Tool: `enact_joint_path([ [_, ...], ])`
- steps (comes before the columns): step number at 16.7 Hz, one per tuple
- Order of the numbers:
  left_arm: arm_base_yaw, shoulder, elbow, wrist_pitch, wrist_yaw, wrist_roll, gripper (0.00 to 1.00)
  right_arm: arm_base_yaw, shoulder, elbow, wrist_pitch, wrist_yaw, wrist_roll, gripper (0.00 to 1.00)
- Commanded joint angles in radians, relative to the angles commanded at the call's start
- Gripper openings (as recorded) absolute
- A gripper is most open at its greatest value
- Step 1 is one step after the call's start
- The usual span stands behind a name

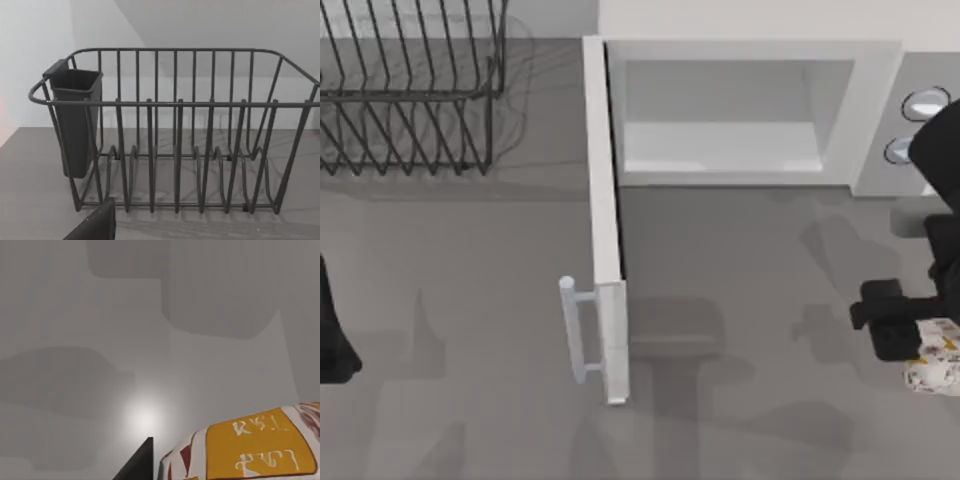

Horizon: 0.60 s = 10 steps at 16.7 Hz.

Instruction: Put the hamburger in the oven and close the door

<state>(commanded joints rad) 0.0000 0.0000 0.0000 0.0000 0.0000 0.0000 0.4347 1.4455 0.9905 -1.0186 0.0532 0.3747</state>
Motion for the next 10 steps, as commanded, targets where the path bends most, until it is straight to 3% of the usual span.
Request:
enact_joint_path([
  [4,0.0,0.0,0.0,0.0,0.0,0.0,1.0,0.036,0.161,0.063,0.248,0.093,-0.012,0.0],
  [10,0.0,0.0,0.0,0.0,0.0,0.0,1.0,0.101,0.478,0.147,0.81,0.28,-0.053,0.0],
])
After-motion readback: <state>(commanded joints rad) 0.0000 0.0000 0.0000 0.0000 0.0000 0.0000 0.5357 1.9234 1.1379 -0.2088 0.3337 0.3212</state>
